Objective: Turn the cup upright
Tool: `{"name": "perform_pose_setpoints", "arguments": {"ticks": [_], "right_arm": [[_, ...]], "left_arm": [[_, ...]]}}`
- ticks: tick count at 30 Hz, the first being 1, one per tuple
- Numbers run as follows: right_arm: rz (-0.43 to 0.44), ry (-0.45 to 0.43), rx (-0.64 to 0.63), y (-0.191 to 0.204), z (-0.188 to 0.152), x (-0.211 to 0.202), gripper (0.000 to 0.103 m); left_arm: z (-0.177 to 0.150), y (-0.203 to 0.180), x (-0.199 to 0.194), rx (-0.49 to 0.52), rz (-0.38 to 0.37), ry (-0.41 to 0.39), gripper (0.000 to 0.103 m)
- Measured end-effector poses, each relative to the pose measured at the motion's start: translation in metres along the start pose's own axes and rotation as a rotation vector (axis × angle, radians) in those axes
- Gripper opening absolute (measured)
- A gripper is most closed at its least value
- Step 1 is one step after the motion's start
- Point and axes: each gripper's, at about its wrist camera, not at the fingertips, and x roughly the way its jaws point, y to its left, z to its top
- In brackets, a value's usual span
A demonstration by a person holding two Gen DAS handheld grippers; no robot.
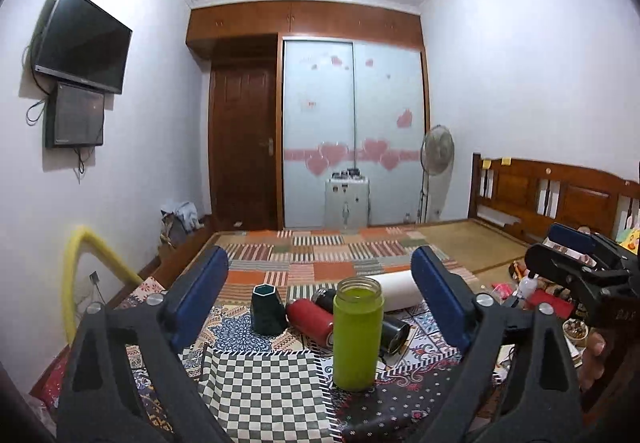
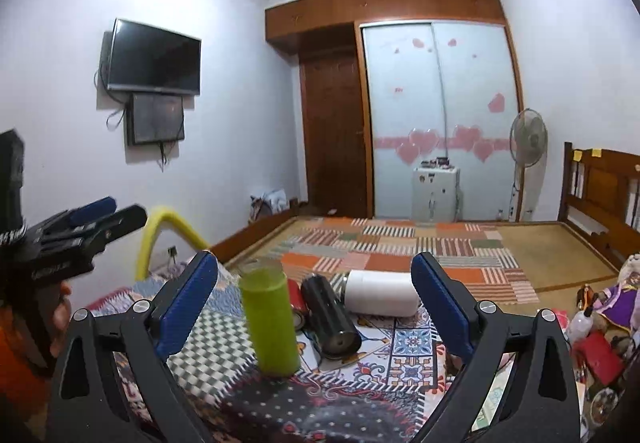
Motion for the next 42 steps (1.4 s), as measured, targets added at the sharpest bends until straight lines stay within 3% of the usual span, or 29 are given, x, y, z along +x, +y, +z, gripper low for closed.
{"name": "perform_pose_setpoints", "arguments": {"ticks": [2,14,42], "right_arm": [[-0.002,-0.013,0.006,0.005,0.001,-0.006,0.098],[-0.042,-0.075,-0.003,0.032,-0.009,-0.032,0.103],[-0.039,-0.047,0.005,0.032,-0.018,-0.038,0.103]], "left_arm": [[-0.002,0.0,-0.011,-0.009,0.005,-0.017,0.102],[-0.02,0.0,-0.044,-0.034,0.039,-0.028,0.103],[-0.03,-0.005,-0.044,-0.024,0.03,-0.019,0.103]]}}
